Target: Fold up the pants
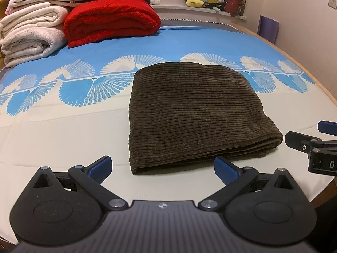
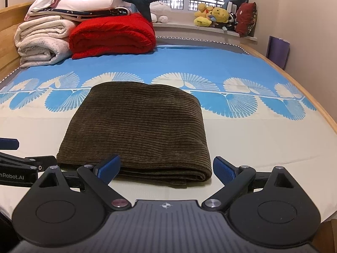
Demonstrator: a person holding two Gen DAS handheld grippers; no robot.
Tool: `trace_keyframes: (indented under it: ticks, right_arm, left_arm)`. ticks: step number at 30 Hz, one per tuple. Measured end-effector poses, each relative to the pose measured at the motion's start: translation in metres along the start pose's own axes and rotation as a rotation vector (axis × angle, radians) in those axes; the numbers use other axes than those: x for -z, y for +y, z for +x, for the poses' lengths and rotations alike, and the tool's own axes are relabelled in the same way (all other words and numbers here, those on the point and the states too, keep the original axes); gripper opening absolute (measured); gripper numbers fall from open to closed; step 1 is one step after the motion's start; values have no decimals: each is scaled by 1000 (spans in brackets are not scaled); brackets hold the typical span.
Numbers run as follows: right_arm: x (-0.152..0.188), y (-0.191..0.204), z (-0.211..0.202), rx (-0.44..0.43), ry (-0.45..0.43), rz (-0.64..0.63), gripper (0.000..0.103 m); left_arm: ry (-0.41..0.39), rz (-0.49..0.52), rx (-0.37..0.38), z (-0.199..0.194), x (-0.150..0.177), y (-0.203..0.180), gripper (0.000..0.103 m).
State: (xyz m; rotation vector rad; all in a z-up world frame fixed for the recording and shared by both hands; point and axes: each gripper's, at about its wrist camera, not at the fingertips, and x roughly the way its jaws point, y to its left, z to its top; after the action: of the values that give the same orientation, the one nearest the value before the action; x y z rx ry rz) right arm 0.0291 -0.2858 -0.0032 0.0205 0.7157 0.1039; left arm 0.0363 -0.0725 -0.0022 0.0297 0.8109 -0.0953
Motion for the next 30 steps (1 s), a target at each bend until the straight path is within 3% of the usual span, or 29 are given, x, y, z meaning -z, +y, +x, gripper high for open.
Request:
trace_keyframes:
  ticks: [30]
  right_arm:
    - [0, 5, 1, -7, 2, -19, 95]
  left_arm:
    - [7, 12, 9, 3, 2, -1, 103]
